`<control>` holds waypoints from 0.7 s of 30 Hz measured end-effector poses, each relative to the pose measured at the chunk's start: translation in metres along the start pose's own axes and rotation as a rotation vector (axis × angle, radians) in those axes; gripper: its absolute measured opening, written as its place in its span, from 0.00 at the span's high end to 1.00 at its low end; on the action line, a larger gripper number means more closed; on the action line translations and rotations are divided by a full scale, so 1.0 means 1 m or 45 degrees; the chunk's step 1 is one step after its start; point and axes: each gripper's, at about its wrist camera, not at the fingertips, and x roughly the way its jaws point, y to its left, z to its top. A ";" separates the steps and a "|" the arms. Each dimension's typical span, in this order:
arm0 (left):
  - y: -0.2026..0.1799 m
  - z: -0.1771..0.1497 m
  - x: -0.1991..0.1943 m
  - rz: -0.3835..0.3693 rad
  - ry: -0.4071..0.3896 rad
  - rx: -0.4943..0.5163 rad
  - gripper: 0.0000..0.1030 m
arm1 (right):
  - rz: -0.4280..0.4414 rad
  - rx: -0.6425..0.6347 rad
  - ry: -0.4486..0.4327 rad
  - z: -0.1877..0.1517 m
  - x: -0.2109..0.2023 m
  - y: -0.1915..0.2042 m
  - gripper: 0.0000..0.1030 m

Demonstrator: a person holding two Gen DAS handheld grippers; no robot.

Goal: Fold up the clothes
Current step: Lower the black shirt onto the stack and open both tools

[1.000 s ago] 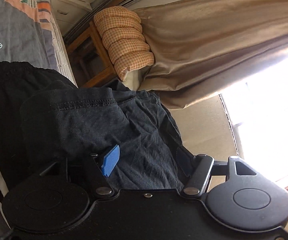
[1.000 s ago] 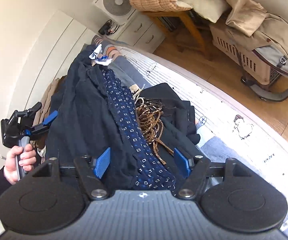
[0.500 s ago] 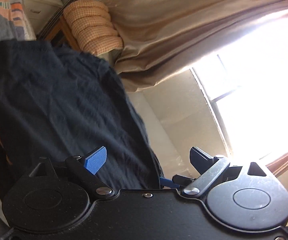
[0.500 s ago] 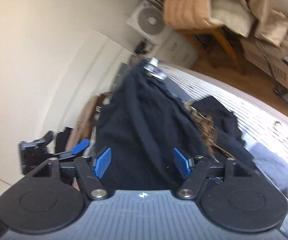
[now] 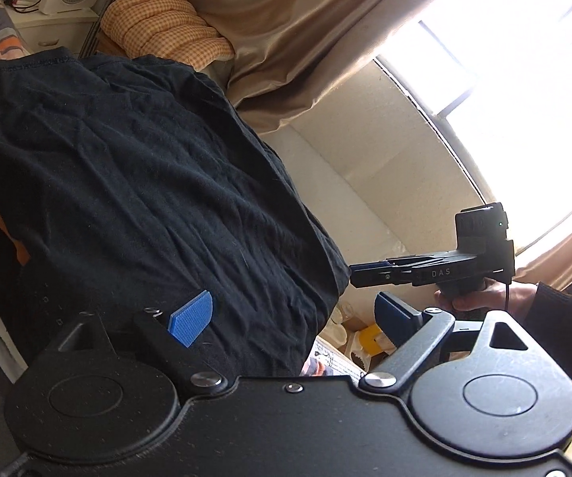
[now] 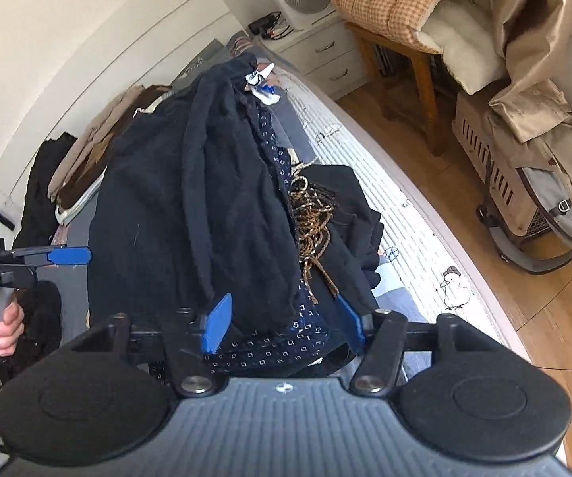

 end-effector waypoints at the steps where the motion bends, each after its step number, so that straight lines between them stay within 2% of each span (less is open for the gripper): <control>1: 0.001 0.001 0.008 0.014 0.010 0.003 0.15 | 0.011 -0.012 0.019 0.001 0.005 -0.001 0.67; 4: 0.004 -0.002 0.026 0.055 0.032 0.006 0.15 | 0.038 -0.045 0.056 0.002 0.015 0.002 0.86; 7: 0.004 -0.005 0.029 0.057 0.030 0.002 0.15 | 0.012 -0.120 0.067 0.006 0.014 0.008 0.90; 12: 0.004 -0.005 0.032 0.064 0.063 0.033 0.17 | -0.127 -0.347 0.075 0.015 0.004 0.019 0.96; 14: 0.003 -0.004 0.033 0.073 0.076 0.049 0.17 | -0.186 -0.411 0.094 0.018 0.005 0.022 0.96; 19: -0.003 -0.003 0.033 0.140 0.122 0.070 0.17 | -0.230 -0.319 0.169 0.020 0.010 0.020 0.87; 20: -0.007 -0.002 0.030 0.168 0.126 0.074 0.17 | -0.230 -0.279 0.159 0.021 0.005 0.022 0.81; 21: -0.011 0.000 0.026 0.207 0.127 0.083 0.17 | -0.235 -0.240 0.134 0.021 -0.003 0.024 0.71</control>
